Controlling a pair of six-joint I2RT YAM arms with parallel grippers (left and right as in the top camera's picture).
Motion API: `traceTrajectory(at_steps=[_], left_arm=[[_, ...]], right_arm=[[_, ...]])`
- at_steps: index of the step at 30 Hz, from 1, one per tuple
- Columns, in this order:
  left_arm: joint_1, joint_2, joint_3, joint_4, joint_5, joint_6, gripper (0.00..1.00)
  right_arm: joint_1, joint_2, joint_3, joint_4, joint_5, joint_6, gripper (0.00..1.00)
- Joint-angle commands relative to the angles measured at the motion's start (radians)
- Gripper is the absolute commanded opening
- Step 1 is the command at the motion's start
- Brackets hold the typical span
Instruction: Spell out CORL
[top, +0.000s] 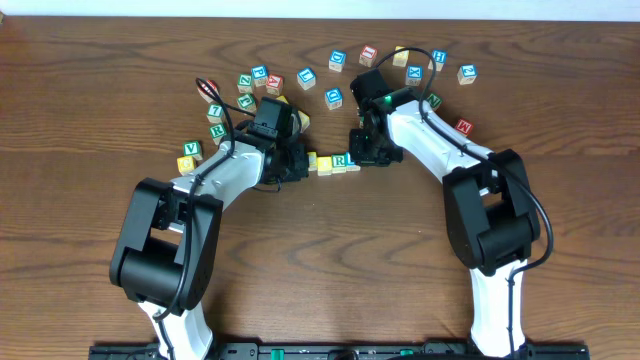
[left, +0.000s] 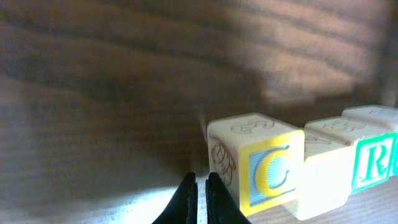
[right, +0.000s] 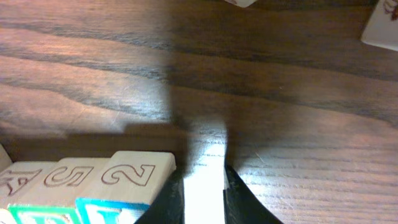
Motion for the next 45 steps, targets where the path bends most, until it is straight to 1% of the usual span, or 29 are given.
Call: traceTrajectory(at_steps=[1, 8, 12, 17, 20, 23, 27, 31, 33, 40, 44, 45], left_arm=[[-0.008, -0.013, 0.032, -0.022, 0.010, 0.055, 0.07], [-0.008, -0.126, 0.035, -0.057, -0.094, 0.102, 0.08], [-0.008, -0.170, 0.035, -0.069, -0.099, 0.137, 0.07], [0.032, -0.221, 0.036, -0.084, -0.111, 0.139, 0.07], [0.101, -0.297, 0.040, -0.092, -0.126, 0.139, 0.07], [0.214, -0.410, 0.053, -0.110, -0.125, 0.136, 0.07], [0.363, -0.561, 0.060, -0.146, -0.125, 0.135, 0.07], [0.468, -0.666, 0.060, -0.211, -0.125, 0.135, 0.07], [0.494, -0.688, 0.060, -0.243, -0.125, 0.135, 0.07], [0.509, -0.663, 0.060, -0.302, -0.126, 0.135, 0.07], [0.509, -0.638, 0.060, -0.317, -0.126, 0.135, 0.08], [0.509, -0.634, 0.059, -0.319, -0.126, 0.135, 0.07]], right_arm=[[0.000, -0.077, -0.006, -0.002, 0.020, -0.011, 0.19], [-0.008, -0.122, -0.006, -0.021, 0.050, -0.011, 0.22], [-0.008, -0.123, -0.006, -0.022, 0.050, -0.016, 0.21], [-0.005, -0.125, 0.016, -0.020, 0.044, -0.045, 0.20], [0.005, -0.125, 0.043, -0.019, 0.042, -0.055, 0.20], [0.022, -0.125, 0.065, 0.006, 0.037, -0.056, 0.20], [0.047, -0.124, 0.066, 0.085, -0.018, -0.055, 0.20], [0.087, -0.118, 0.066, 0.168, -0.026, -0.043, 0.18], [0.112, -0.108, 0.066, 0.212, -0.024, -0.035, 0.17], [0.188, -0.037, 0.066, 0.345, -0.013, 0.002, 0.06], [0.212, -0.016, 0.066, 0.383, 0.072, 0.020, 0.01], [0.217, -0.010, 0.066, 0.391, 0.095, 0.020, 0.01]])
